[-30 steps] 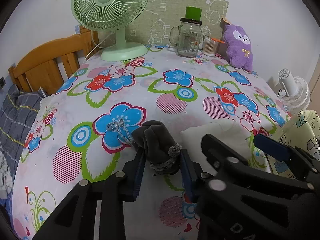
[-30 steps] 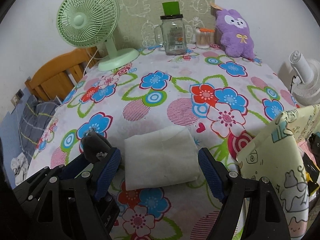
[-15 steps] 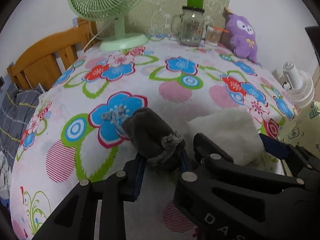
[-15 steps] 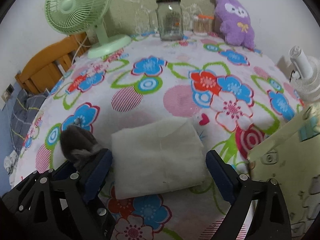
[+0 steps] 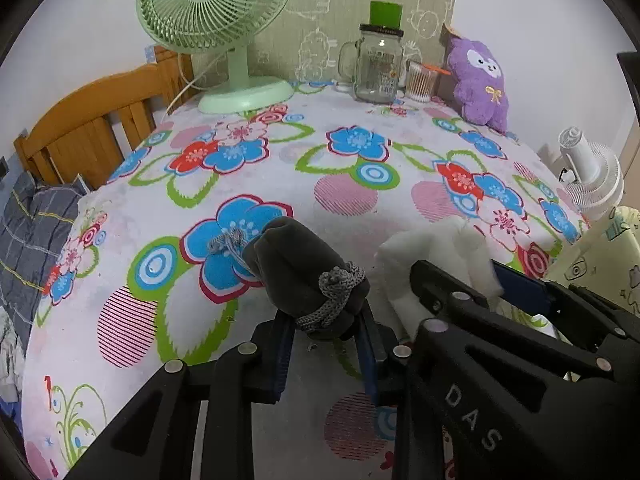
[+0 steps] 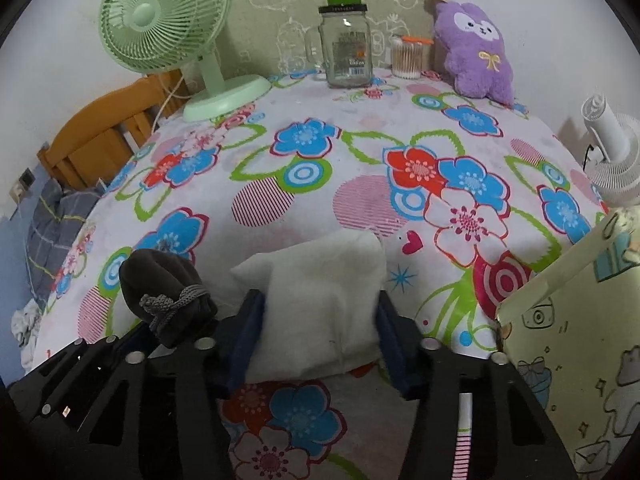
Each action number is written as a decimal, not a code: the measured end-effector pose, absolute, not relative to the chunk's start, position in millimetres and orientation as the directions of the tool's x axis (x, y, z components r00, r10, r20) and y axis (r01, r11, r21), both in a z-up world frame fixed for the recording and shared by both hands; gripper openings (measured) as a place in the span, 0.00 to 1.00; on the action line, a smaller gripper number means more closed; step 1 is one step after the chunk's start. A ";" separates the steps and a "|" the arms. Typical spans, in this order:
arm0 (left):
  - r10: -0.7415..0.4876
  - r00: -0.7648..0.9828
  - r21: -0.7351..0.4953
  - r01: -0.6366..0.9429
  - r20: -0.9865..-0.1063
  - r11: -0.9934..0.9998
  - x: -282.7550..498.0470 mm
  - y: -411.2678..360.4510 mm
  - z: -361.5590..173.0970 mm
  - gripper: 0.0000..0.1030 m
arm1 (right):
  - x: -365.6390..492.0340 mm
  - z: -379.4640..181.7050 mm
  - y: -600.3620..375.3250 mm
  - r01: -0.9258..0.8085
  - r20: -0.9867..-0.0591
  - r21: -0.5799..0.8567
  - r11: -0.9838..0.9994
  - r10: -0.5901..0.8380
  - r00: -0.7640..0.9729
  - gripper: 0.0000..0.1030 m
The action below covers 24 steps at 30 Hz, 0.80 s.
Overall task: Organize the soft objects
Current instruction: 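Grasp the grey knit hat with the left tool while the right grasps the white folded cloth, then lift and carry the hat with the left tool and cloth with the right toward the box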
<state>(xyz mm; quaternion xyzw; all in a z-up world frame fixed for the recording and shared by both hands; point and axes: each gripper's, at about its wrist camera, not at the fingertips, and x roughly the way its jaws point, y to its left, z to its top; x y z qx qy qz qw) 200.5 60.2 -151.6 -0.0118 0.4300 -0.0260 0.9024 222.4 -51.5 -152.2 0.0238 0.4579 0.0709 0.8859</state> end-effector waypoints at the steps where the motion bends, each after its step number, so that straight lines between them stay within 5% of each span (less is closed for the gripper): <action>1: -0.055 0.632 -0.039 0.038 -0.773 0.998 199.0 59.8 -149.9 0.27 | 221.0 -150.3 -51.8 -0.106 -0.805 0.105 0.989 0.147 0.575 0.46; 10: -0.057 0.675 -0.037 0.044 -0.736 0.998 182.6 57.7 -129.5 0.27 | 203.6 -127.4 -53.1 -0.122 -0.771 0.100 0.987 0.154 0.618 0.18; 24: -0.059 0.723 -0.029 0.054 -0.688 0.998 153.6 49.1 -99.4 0.27 | 175.1 -95.4 -61.4 -0.122 -0.724 0.117 0.986 0.169 0.669 0.16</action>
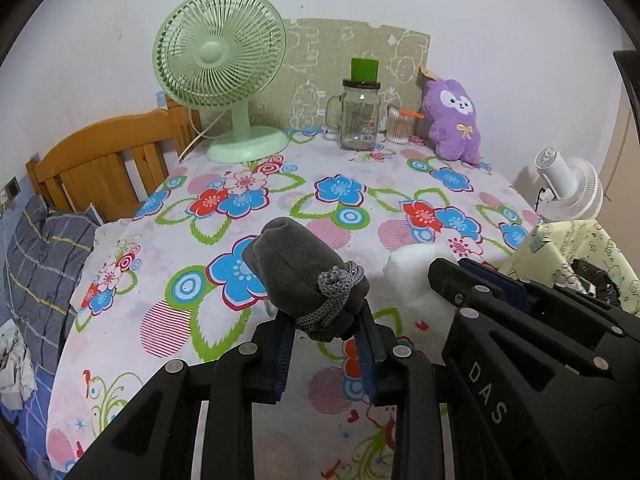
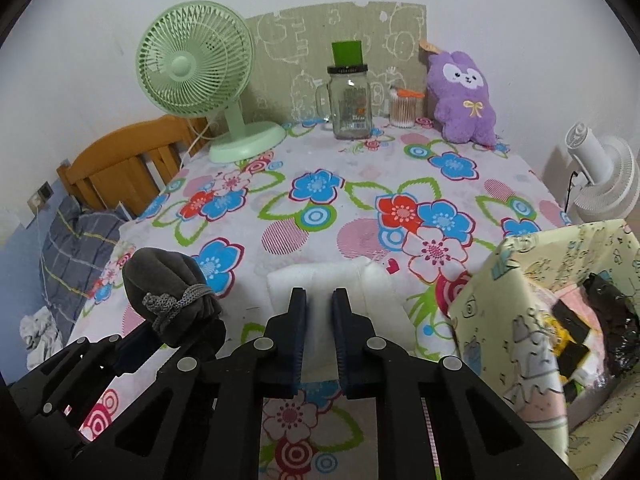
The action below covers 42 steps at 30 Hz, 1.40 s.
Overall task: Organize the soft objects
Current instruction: 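Lift and carry the hat with the left tool and cloth with the right toward the box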
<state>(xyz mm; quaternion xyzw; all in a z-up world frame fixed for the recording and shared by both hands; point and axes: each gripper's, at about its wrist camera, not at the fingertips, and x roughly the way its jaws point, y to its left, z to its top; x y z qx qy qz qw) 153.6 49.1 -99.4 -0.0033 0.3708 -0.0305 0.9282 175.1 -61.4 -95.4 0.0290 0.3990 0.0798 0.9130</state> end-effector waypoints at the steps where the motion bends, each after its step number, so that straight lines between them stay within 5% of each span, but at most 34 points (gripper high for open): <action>1: -0.060 0.726 -0.027 0.057 -0.685 0.998 150.8 47.8 -96.6 0.27 | 172.2 -92.5 -62.4 -0.122 -0.720 0.116 0.986 0.169 0.673 0.16; 42: -0.066 0.823 0.004 0.083 -0.564 0.997 91.8 -20.6 -18.6 0.27 | 110.9 -5.3 -133.5 -0.131 -0.601 0.112 0.985 0.172 0.781 0.15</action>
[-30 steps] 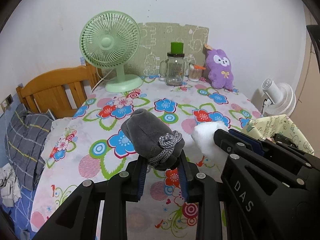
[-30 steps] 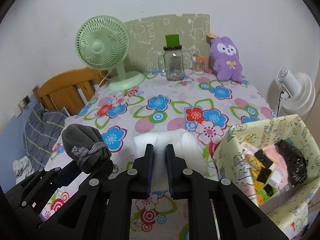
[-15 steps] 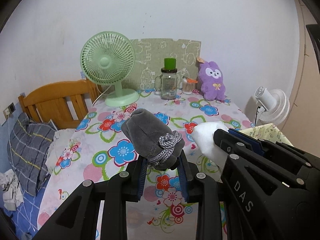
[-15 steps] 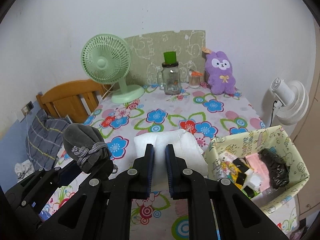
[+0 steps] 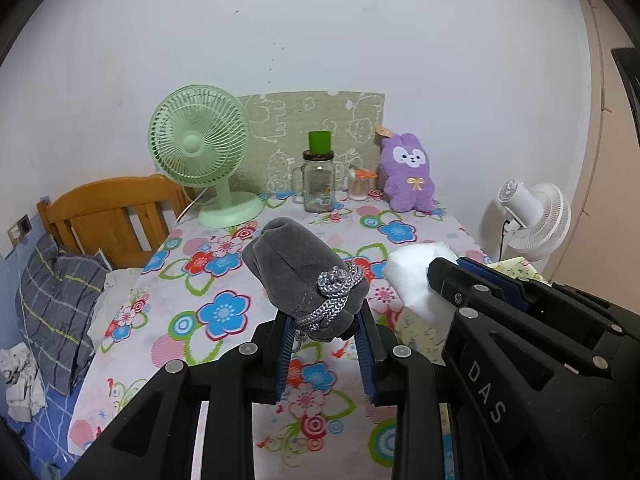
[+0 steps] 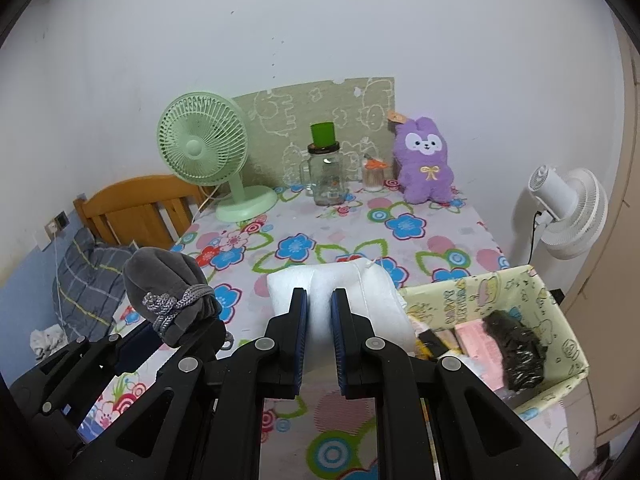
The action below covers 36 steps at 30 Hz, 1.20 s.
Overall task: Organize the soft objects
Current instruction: 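Lift and carry the hat with the left tool and cloth with the right toward the box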
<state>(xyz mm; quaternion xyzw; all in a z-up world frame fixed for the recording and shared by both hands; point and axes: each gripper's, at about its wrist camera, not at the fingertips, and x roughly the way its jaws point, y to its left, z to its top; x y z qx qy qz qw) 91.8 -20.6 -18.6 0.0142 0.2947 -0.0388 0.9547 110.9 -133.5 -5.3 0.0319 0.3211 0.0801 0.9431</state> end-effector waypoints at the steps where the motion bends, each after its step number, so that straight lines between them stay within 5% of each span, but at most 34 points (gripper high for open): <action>1: -0.069 0.824 0.004 0.086 -0.563 0.996 91.8 -23.8 -17.7 0.27 | 110.6 -5.1 -136.9 -0.128 -0.600 0.109 0.986 0.167 0.782 0.15; 36: -0.264 0.753 -0.036 0.305 -0.603 0.952 110.7 -144.9 -41.4 0.27 | 108.2 -26.2 -264.1 0.073 -0.609 0.085 0.994 -0.006 0.793 0.15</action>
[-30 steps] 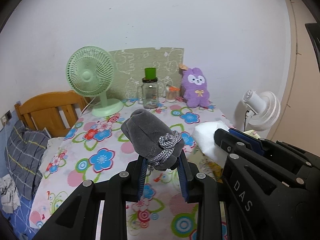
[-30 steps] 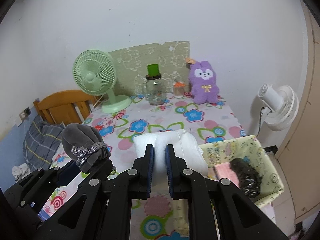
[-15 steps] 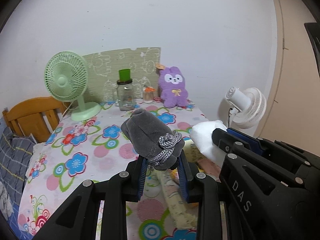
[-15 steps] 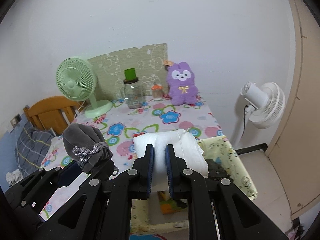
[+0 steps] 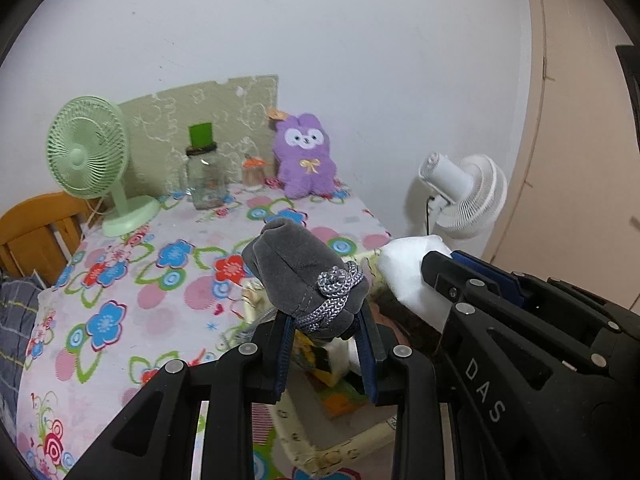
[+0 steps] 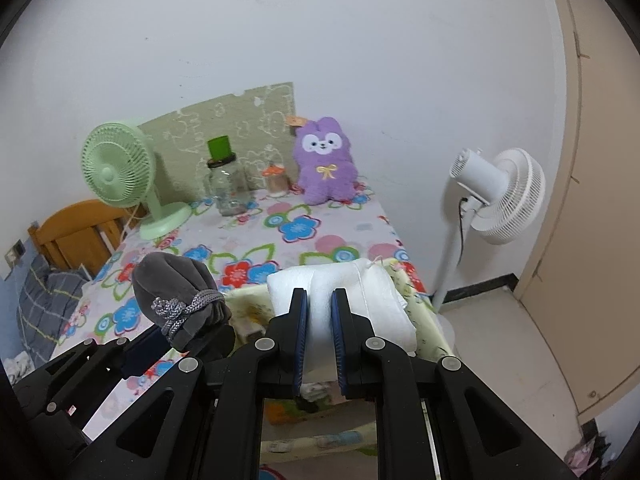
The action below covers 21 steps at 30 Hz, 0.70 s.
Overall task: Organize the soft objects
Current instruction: 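Lift and carry the hat with the left tool and cloth with the right toward the box, then lower the hat into the box with the left tool while the right releases the white cloth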
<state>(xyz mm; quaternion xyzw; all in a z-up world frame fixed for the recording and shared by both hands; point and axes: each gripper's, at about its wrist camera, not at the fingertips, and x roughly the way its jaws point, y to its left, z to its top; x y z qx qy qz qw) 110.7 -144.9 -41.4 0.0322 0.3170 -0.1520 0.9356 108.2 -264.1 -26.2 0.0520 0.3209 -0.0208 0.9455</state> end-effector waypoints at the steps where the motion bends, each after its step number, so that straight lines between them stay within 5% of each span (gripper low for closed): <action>1: -0.265 0.746 -0.035 0.310 -0.611 0.950 112.2 -147.5 -43.9 0.28 | 109.0 -28.2 -266.5 0.080 -0.613 0.084 0.993 -0.011 0.790 0.15; 8: -0.285 0.694 -0.030 0.354 -0.662 0.935 123.2 -163.8 -59.9 0.30 | 115.2 -46.0 -282.7 0.117 -0.648 0.103 0.988 -0.023 0.762 0.15; 13: -0.261 0.672 -0.003 0.359 -0.693 0.933 131.9 -167.4 -69.4 0.42 | 120.1 -55.9 -285.3 0.116 -0.663 0.115 0.987 -0.011 0.748 0.15; 17: -0.249 0.668 0.008 0.357 -0.702 0.934 134.7 -165.8 -71.4 0.61 | 124.6 -60.5 -283.3 0.107 -0.668 0.123 0.987 0.002 0.744 0.15; 21: -0.252 0.652 0.003 0.363 -0.715 0.932 137.0 -163.1 -73.0 0.62 | 130.5 -63.8 -280.3 0.092 -0.669 0.133 0.987 0.021 0.743 0.15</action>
